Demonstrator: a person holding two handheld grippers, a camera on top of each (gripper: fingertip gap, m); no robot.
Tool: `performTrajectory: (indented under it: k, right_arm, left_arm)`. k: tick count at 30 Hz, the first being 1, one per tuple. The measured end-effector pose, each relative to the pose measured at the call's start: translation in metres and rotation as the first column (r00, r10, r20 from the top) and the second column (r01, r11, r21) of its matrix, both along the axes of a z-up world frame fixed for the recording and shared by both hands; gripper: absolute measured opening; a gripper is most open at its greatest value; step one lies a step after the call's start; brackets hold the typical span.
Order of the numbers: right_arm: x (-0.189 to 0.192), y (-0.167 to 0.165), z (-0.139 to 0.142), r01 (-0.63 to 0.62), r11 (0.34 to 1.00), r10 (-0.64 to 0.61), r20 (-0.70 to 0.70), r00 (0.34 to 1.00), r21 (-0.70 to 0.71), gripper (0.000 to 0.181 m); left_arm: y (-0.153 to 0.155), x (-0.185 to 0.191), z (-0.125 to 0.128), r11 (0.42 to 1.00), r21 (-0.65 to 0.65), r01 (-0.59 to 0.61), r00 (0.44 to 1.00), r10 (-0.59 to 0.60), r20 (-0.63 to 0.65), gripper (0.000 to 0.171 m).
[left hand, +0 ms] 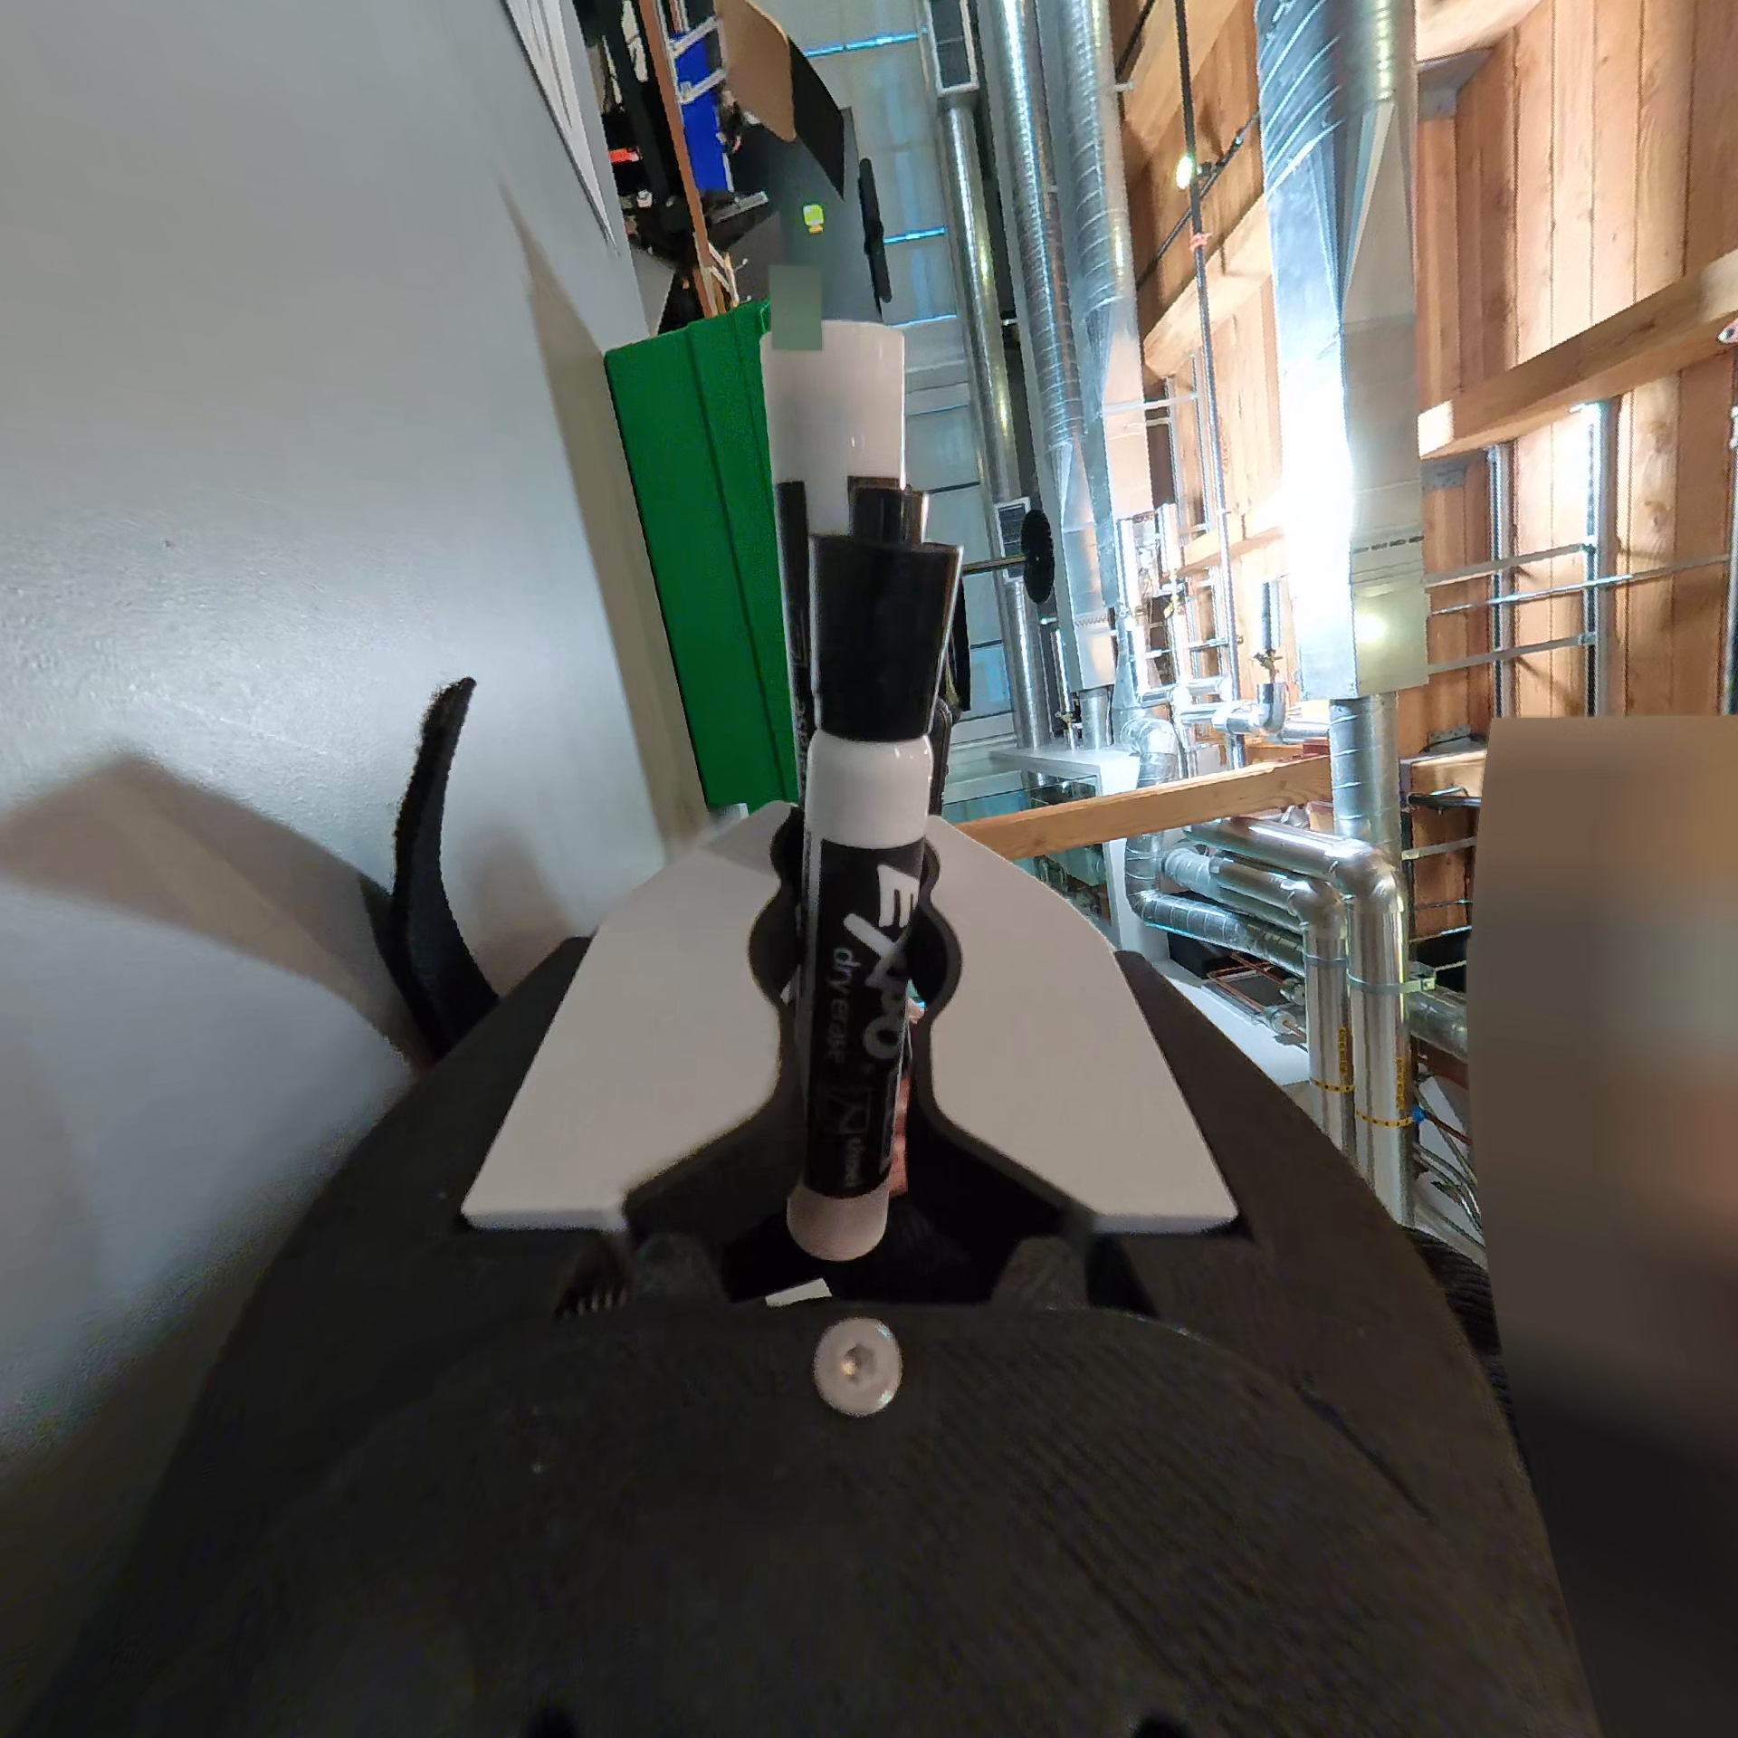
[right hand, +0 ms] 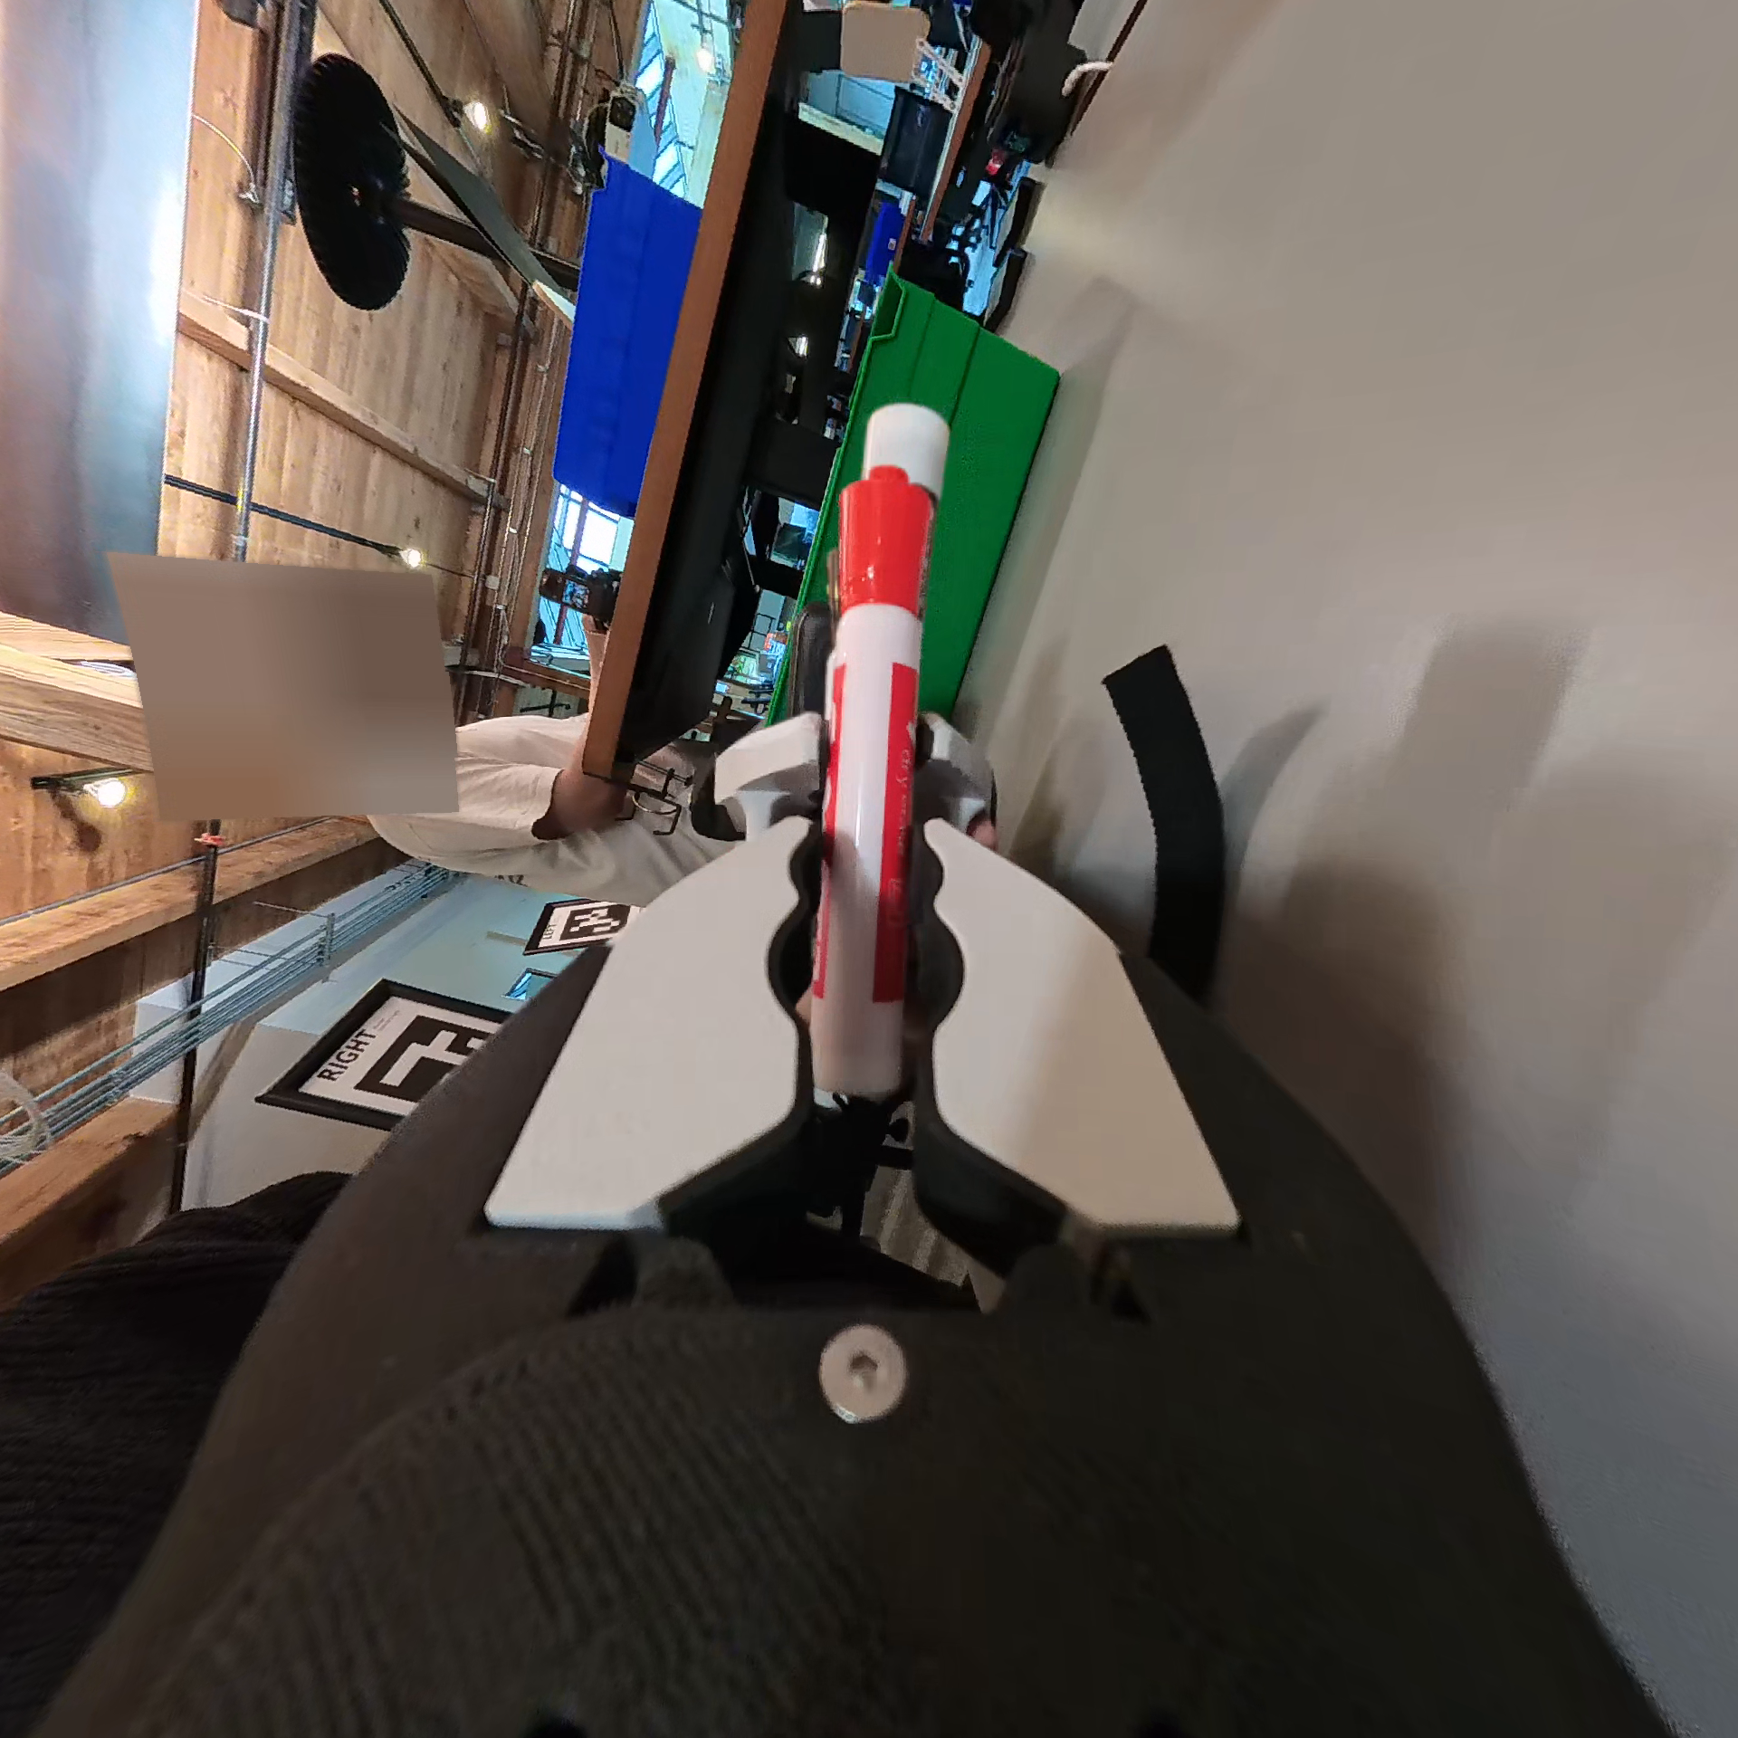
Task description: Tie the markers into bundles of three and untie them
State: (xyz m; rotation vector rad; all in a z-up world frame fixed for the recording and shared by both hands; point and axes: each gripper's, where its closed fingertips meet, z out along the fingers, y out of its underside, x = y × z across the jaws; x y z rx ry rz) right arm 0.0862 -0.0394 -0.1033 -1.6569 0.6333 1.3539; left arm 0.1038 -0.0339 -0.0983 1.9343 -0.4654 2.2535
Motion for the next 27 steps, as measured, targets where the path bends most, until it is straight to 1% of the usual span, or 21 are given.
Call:
performTrajectory:
  k: [4,7,11,13,16,19,27]
  right_arm:
    - [-0.003,-0.001,0.002,-0.026,1.0,0.027,-0.018,0.999,0.013,0.019]
    - [-0.003,-0.001,0.006,-0.045,0.998,0.047,-0.055,0.997,0.039,0.031]
    - [-0.001,-0.001,0.005,-0.042,0.999,0.043,-0.038,0.998,0.035,0.033]
    - [0.0,-0.002,0.004,-0.047,0.998,0.048,-0.019,0.999,0.032,0.029]
    - [-0.001,-0.002,-0.004,-0.055,0.998,0.055,0.048,0.997,-0.003,0.013]
    - [-0.002,-0.003,-0.008,-0.064,0.998,0.066,0.092,0.994,-0.021,0.013]
    - [-0.004,-0.004,-0.007,-0.08,0.997,0.081,0.131,0.988,-0.015,0.011]
  left_arm:
    - [0.002,0.0,0.0,1.0,0.001,-0.007,1.0,0.007,-0.002,0.02]
    - [0.004,-0.001,0.0,1.0,0.002,-0.01,1.0,0.01,0.0,0.02]
    - [0.005,-0.002,0.002,1.0,0.006,-0.018,1.0,0.018,0.007,0.02]
    - [0.007,-0.002,0.002,1.0,0.004,-0.023,1.0,0.023,0.008,0.02]
    - [0.008,-0.002,0.0,1.0,0.001,-0.023,1.0,0.023,-0.002,0.02]
    - [0.007,-0.002,0.0,1.0,-0.001,-0.021,1.0,0.021,-0.004,0.02]
    - [0.004,-0.002,0.001,1.0,0.003,0.018,1.0,-0.018,-0.001,0.02]
